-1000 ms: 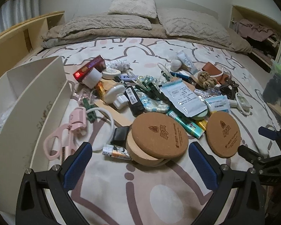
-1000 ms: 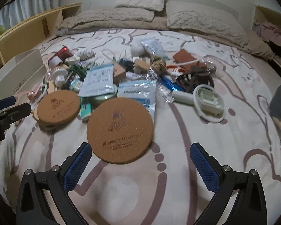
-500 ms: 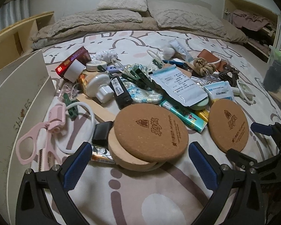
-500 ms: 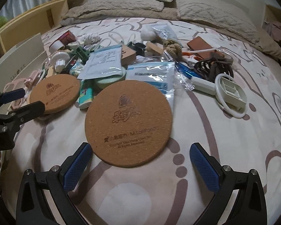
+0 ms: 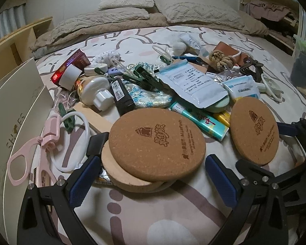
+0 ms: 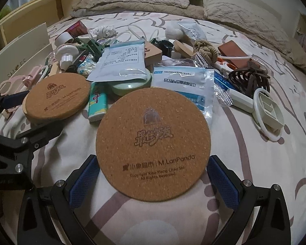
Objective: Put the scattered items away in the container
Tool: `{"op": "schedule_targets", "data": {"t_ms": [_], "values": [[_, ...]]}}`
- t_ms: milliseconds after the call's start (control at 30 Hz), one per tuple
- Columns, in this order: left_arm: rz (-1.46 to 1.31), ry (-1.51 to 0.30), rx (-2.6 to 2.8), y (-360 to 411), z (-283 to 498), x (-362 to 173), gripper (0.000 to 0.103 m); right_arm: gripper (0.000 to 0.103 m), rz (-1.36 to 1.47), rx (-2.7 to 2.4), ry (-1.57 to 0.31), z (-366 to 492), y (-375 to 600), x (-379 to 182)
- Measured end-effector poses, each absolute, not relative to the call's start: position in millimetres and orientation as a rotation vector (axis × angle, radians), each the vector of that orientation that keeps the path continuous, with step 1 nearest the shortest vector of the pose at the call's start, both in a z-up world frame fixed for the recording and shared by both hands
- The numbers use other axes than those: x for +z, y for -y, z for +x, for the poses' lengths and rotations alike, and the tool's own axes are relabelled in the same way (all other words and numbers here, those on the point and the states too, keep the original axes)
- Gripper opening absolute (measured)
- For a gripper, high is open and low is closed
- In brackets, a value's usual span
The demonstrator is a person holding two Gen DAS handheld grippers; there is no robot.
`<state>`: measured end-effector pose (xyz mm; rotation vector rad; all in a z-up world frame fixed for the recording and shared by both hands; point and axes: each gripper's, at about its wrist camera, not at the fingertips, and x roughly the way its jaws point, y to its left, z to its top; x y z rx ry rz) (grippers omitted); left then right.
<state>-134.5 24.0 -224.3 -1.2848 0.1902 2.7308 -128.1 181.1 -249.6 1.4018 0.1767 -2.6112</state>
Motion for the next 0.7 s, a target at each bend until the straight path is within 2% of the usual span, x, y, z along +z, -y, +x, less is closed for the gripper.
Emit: {"op": "schedule_targets", "data": {"t_ms": [300, 700], "values": [[-1.335, -0.206, 2.732, -28, -151, -236, 0.103, 0.103, 1.379, -2.625, -0.162, -125, -183, -250], [-1.303, -0.096, 2.712, -21, -151, -232, 0.103, 0.102, 1.283, -2.674, -0.127, -119, -185, -248]]}}
